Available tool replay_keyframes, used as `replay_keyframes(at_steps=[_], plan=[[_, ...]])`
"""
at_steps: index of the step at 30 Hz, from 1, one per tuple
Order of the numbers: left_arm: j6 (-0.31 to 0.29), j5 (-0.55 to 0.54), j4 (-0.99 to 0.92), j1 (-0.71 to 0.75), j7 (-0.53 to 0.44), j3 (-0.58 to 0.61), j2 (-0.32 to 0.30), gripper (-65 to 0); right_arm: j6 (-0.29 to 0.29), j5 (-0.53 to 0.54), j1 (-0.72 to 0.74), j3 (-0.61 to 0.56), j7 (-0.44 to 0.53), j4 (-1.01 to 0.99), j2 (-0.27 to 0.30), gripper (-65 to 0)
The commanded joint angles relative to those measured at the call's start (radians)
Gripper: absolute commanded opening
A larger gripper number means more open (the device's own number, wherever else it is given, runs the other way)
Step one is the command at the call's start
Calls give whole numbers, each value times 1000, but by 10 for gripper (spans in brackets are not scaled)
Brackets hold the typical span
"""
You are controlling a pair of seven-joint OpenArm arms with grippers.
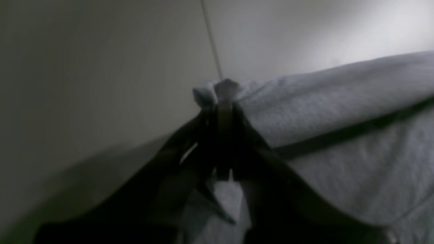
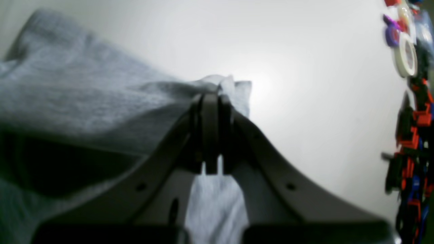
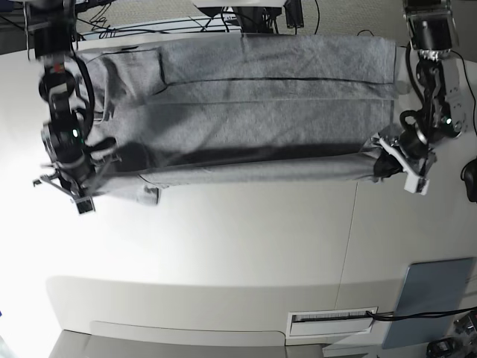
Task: Fold the T-shirt properly
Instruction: 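Lift both grippers and fold that side over onto the first fold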
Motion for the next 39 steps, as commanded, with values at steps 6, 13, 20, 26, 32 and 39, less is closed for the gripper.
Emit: replay_keyframes(at_steps=[6, 13, 20, 26, 32, 39], plan=[[-2, -51, 70, 101, -19, -68, -19, -650, -10, -17, -169, 115, 8, 156, 18, -650], [-46, -55, 93, 187, -23, -71, -19, -650, -44, -50, -356, 178, -7, 284, 9, -650], [-47, -59, 93, 216, -22, -71, -19, -650, -79, -109, -510, 199, -30, 385, -24, -650], [-46, -59, 97, 240, -23, -72, -19, -650, -116, -163, -598, 200, -47, 424, -51, -650], [-46, -57, 97, 247, -22, -71, -20, -650, -117, -174, -634, 200, -56, 428, -60, -650], [-46, -35, 97, 248, -19, -71, -22, -650, -118, -208, -665, 200, -82, 428, -59, -650]])
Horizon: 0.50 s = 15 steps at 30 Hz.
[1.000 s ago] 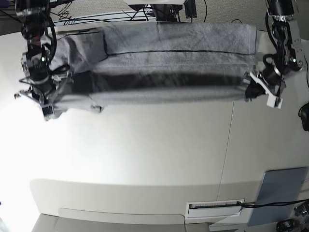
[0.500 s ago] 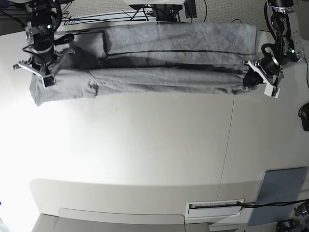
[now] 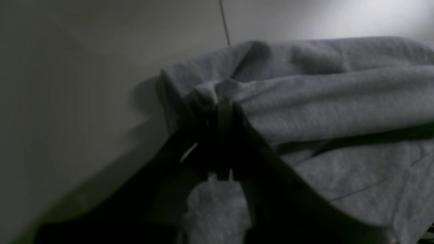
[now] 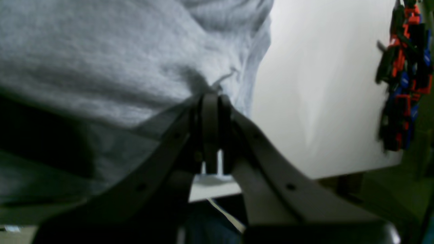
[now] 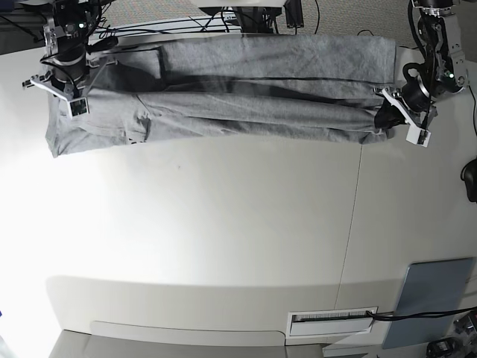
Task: Fold the T-shirt properly
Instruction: 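Lift both grippers and fold that side over onto the first fold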
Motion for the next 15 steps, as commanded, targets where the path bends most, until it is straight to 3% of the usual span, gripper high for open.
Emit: replay_keyframes(at_steps=[1, 7, 10, 13, 15], plan=[[3, -3, 17, -2, -18, -10, -24, -650, -16, -35, -12, 12, -1, 18, 13, -650], [-5, -27, 35, -2, 10, -51, -27, -650, -20, -47, -22, 12, -18, 18, 13, -650], [-5, -77, 79, -2, 79, -97, -27, -650, -20, -47, -21, 12, -18, 18, 13, -650], [-57, -134, 115, -2, 158, -144, -27, -650, -20, -47, -22, 12, -23, 18, 13, -650], [-61, -163, 120, -2, 216, -164, -27, -650, -20, -49, -22, 12, -35, 18, 13, -650]])
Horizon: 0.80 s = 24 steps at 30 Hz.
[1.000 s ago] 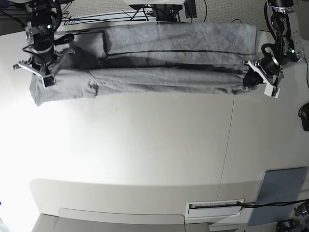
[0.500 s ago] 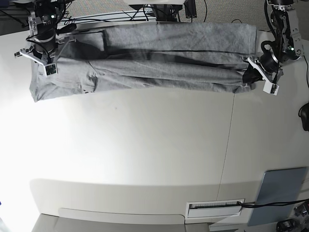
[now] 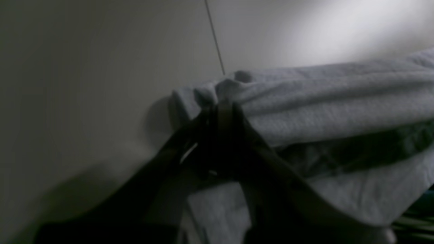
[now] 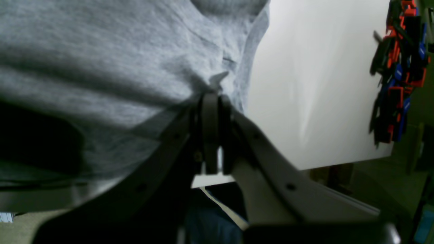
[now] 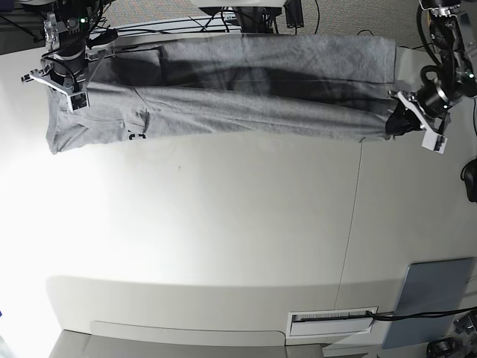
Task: Fold the T-shirt properly
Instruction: 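Lift both grippers and fold that side over onto the first fold, then hold the folded strip with both grippers and drag it toward the robot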
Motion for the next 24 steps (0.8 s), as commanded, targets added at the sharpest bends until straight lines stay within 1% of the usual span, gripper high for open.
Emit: replay_keyframes(at_steps=[1, 3, 8, 14, 21, 24], plan=[[8, -7, 15, -3, 11, -18, -22, -650, -20, -37, -4, 12, -8, 18, 13, -650], [8, -7, 15, 9, 46, -28, -22, -650, -20, -55, -4, 12, -15, 18, 13, -650], [8, -6, 15, 80, 31, -33, -22, -650, -22, -58, -4, 12, -17, 18, 13, -650], [8, -6, 15, 147, -99, -33, -22, -650, -22, -58, -4, 12, -22, 18, 13, -650], [9, 5, 15, 148, -97, -33, -22, -650, -22, -58, -4, 12, -28, 18, 13, -650], [8, 5, 15, 148, -97, -33, -22, -583, -18, -58, -4, 12, -28, 18, 13, -650]])
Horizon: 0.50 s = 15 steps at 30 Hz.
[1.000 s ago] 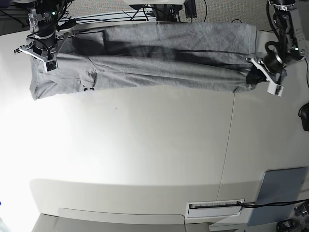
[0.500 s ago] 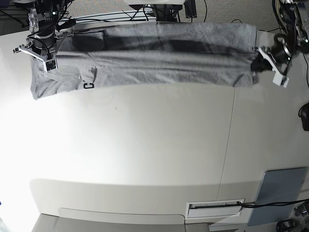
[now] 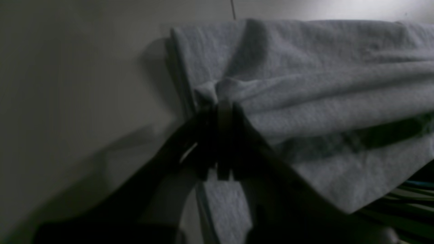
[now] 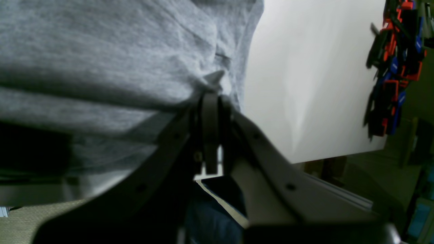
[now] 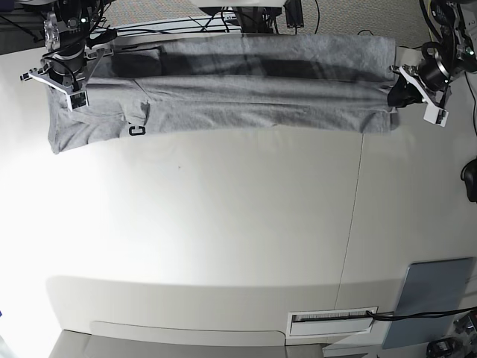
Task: Fold the T-shirt properly
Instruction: 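Hold the folded strip with both grippers and drag it toward the robot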
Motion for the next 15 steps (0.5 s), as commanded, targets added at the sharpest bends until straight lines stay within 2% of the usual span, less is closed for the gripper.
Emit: replay_keyframes(at_steps=[1, 4, 6, 8, 10, 12, 15], plan=[[11, 1, 14, 1, -21, -14, -22, -553, -12, -34, -3, 12, -4, 18, 13, -650], [11, 1, 14, 0, -20, -14, -22, -462, 53, -34, -3, 12, -4, 18, 13, -573], [10, 1, 14, 0, -20, -14, -22, -423, 76, -34, -3, 12, -4, 18, 13, -510], [10, 1, 14, 1, -20, -14, -22, -406, 79, -35, -3, 12, -4, 18, 14, -456], [10, 1, 14, 0, -20, -14, -22, -405, 78, -35, -3, 12, -3, 18, 14, -438], [9, 1, 14, 0, -20, -14, -23, -404, 59, -34, -3, 12, -4, 18, 14, -438], [-29, 1, 14, 0, -19, -14, -22, -404, -27, -35, 3, 12, -3, 18, 14, -438]])
